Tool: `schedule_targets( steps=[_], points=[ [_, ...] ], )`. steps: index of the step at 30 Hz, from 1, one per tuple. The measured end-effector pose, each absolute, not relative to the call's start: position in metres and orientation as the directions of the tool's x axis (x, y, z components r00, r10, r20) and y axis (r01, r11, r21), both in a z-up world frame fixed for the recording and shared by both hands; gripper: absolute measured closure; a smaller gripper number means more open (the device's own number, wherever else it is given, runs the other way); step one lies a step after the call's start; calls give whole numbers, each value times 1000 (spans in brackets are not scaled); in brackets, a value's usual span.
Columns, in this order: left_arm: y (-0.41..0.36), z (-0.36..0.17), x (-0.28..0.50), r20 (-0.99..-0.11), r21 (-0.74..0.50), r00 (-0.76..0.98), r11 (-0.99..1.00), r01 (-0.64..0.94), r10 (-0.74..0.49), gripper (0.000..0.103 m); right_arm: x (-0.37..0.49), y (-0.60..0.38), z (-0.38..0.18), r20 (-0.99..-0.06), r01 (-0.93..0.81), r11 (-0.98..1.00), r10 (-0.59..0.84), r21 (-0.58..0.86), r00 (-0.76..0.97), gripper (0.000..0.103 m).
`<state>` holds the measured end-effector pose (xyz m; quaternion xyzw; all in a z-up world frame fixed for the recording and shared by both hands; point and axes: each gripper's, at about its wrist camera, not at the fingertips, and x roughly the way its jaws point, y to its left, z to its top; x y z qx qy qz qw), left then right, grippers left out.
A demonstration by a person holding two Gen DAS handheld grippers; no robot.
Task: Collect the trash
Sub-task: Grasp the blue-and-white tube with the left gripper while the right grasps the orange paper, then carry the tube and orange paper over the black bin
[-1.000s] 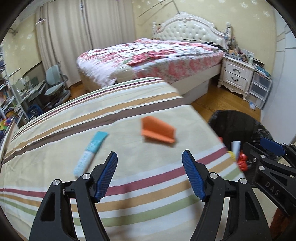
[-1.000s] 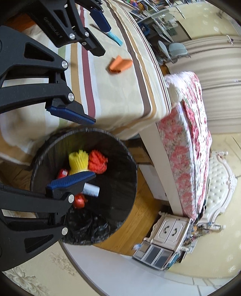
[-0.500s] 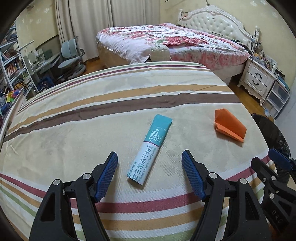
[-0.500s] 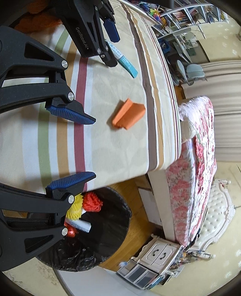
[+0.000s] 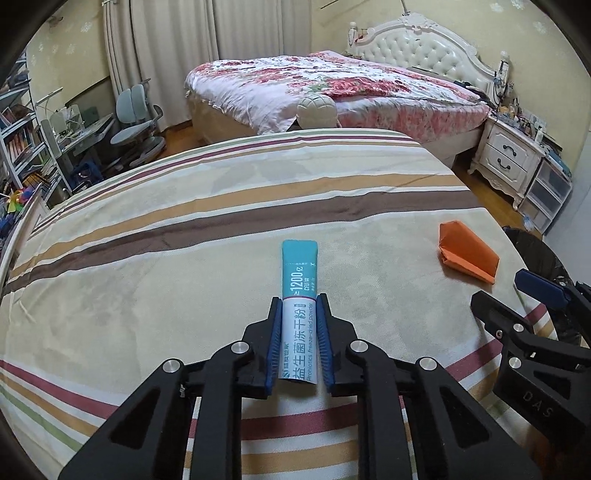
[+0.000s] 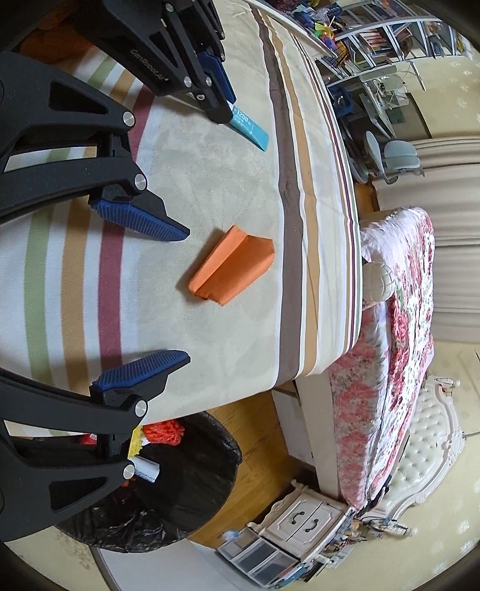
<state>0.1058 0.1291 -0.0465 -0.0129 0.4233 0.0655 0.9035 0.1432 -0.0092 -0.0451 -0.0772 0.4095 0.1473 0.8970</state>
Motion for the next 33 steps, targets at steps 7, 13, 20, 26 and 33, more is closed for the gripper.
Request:
schedule_targets(
  steps=[7, 13, 20, 26, 33],
  points=[
    [140, -46, 99, -767, 17, 632, 989, -150, 109, 84, 154, 6, -44, -758, -351, 935, 202, -38, 620, 43],
    [150, -45, 93, -767, 13, 631, 986, -166, 116, 84, 161, 15, -45, -761, -359, 932, 201, -45, 617, 43],
    [155, -45, 89, -765, -1, 634, 985, -174, 112, 84, 159, 19, -45, -763, -372, 928, 220, -28, 607, 60],
    [155, -44, 87, -762, -6, 638, 984, -177, 110, 84, 149, 25, -44, -761, -385, 922, 226, -33, 607, 76],
    [158, -43, 81, -760, -19, 641, 983, -184, 105, 84, 140, 21, -43, -759, -383, 924, 240, -13, 605, 77]
  ],
)
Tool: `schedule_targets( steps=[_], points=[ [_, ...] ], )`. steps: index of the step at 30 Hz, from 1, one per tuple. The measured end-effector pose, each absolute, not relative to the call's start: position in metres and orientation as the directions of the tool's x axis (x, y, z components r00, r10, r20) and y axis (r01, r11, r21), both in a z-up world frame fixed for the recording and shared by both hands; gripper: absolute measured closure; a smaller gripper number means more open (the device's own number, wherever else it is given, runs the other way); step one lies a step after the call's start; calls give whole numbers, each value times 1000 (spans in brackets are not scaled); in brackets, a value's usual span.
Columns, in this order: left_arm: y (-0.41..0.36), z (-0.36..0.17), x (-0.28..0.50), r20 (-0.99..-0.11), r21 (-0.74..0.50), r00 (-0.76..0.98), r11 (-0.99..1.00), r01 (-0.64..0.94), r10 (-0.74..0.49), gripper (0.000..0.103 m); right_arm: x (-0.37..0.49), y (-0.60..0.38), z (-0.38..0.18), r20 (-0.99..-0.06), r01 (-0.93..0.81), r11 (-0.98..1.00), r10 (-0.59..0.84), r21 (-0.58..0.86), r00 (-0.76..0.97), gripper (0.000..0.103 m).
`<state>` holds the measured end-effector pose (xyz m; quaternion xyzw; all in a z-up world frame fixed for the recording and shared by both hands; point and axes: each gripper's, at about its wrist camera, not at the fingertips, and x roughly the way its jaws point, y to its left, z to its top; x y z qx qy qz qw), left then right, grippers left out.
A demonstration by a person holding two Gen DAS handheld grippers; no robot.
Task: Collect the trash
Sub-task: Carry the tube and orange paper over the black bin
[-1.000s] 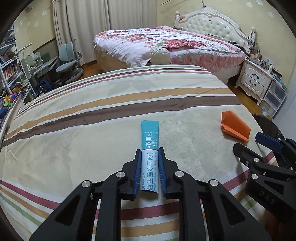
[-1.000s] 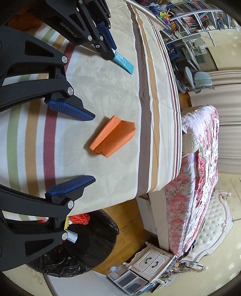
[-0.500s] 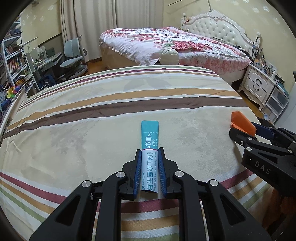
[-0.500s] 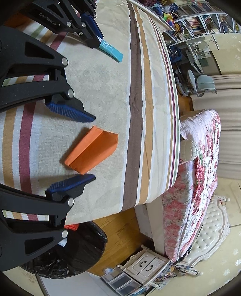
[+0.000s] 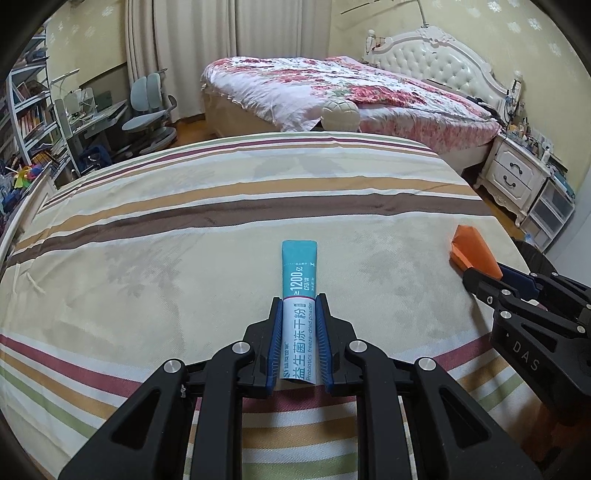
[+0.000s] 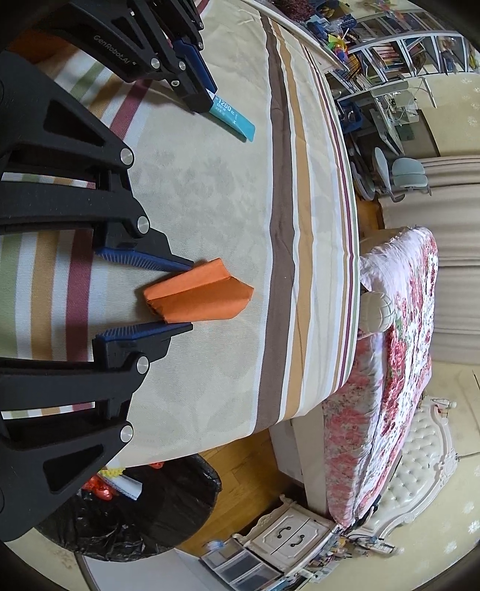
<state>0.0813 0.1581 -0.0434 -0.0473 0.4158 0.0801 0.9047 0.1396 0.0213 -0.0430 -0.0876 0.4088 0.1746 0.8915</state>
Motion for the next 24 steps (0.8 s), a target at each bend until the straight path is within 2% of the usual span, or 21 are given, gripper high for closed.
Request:
schedule_targets(
  steps=[24],
  points=[
    [152, -35, 56, -740, -50, 666, 981, -187, 90, 84, 101, -2, -35, -731, -355, 934, 263, 30, 630, 77]
  ],
)
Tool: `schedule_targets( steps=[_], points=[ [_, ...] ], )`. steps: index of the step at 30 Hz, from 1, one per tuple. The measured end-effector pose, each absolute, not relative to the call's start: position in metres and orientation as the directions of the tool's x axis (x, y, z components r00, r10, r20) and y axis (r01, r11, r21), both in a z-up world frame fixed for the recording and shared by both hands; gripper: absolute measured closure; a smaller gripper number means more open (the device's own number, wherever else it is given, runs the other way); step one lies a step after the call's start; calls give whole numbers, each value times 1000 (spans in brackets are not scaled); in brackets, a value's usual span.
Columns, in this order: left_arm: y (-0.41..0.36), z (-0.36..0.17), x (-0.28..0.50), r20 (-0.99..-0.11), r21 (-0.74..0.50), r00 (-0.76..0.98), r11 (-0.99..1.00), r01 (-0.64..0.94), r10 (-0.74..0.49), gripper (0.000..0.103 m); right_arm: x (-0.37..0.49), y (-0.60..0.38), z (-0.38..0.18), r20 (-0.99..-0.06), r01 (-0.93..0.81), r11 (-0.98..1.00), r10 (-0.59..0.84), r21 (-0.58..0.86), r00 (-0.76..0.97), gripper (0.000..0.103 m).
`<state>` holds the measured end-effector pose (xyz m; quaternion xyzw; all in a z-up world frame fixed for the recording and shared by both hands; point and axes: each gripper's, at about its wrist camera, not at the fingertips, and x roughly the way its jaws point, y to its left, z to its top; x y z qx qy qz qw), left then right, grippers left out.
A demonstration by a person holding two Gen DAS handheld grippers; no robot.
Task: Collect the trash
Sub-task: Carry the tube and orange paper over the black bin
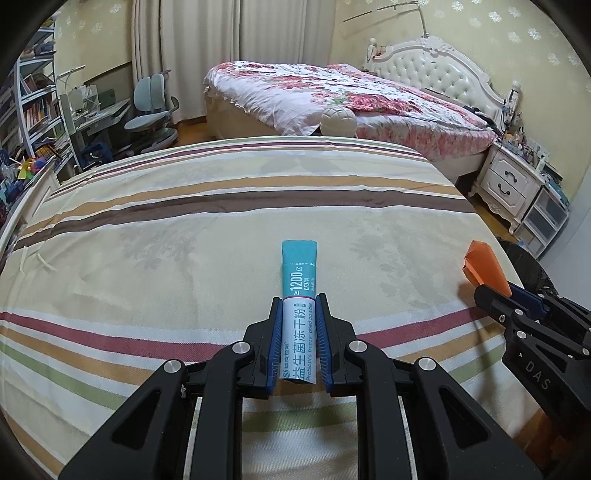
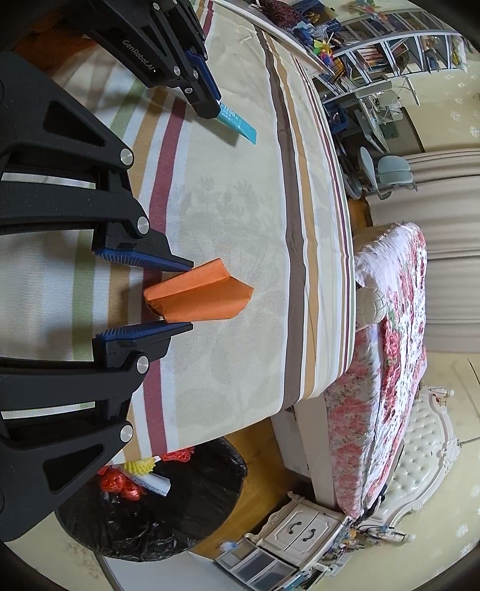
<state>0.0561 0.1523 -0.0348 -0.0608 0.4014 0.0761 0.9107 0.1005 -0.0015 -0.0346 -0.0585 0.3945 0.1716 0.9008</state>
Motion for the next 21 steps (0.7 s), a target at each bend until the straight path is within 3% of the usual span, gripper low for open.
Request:
schedule_targets(
  steps=[21],
  points=[
    [104, -13, 51, -698, -63, 716, 995, -80, 13, 84, 84, -62, -16, -689, -241, 970, 206, 47, 695, 77]
  ],
)
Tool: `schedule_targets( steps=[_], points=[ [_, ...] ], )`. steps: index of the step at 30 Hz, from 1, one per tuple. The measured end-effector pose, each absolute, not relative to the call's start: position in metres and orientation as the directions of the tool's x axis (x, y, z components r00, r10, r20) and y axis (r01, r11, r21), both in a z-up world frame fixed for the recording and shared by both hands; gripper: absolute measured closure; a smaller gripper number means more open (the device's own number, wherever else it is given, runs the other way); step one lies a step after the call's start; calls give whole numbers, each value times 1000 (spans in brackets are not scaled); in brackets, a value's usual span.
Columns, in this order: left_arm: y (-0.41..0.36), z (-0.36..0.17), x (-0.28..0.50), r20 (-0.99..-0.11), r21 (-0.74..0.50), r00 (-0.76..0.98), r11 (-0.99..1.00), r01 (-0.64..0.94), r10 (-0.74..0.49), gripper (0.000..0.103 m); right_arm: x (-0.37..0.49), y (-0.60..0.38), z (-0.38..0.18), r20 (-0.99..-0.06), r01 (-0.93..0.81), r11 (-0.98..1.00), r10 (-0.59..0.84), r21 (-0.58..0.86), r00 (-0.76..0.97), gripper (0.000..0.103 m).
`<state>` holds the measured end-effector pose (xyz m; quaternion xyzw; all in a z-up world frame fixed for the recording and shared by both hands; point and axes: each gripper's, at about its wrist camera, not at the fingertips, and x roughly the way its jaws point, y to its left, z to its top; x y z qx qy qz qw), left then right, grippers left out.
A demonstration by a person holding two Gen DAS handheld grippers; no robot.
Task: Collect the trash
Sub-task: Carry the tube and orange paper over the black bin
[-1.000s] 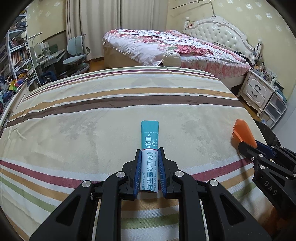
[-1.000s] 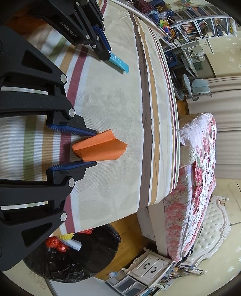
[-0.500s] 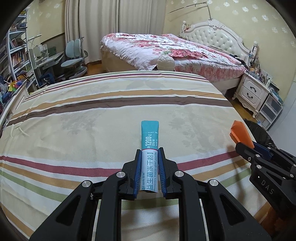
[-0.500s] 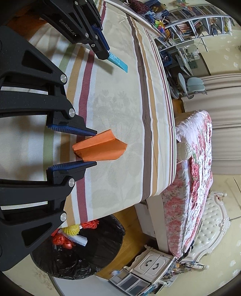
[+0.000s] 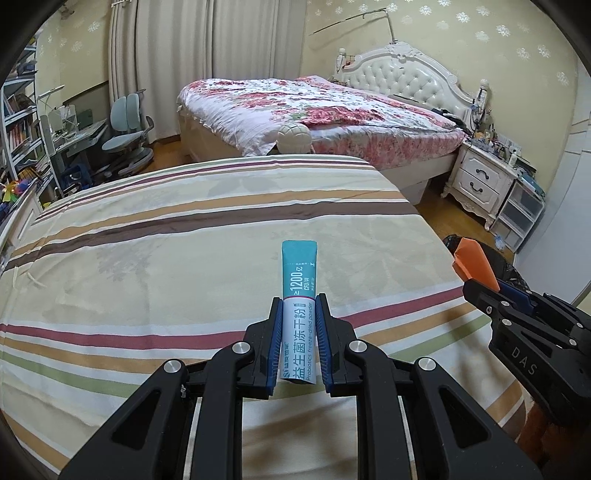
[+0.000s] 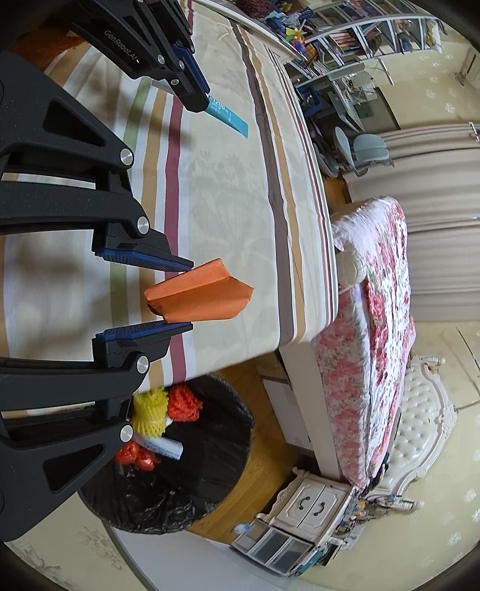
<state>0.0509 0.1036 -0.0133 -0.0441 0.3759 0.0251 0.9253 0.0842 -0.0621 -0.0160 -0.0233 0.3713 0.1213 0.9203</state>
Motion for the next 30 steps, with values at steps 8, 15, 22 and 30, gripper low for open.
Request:
schedule_targets(
  steps=[8, 15, 22, 30],
  points=[
    [67, -8, 61, -686, -58, 726, 998, -3, -37, 84, 90, -107, -16, -682, -143, 989, 133, 42, 719, 77],
    [23, -5, 71, -675, -44, 731, 995, 89, -95, 84, 96, -151, -15, -671, -45, 998, 55, 33, 740, 77],
    [-18, -9, 88, -684, -32, 716, 986, 165, -142, 84, 104, -189, -17, -667, 35, 999, -10, 25, 745, 77],
    [-57, -14, 107, -691, -9, 703, 975, 223, -167, 84, 112, -217, -22, -666, 89, 996, -46, 31, 744, 77]
  ],
)
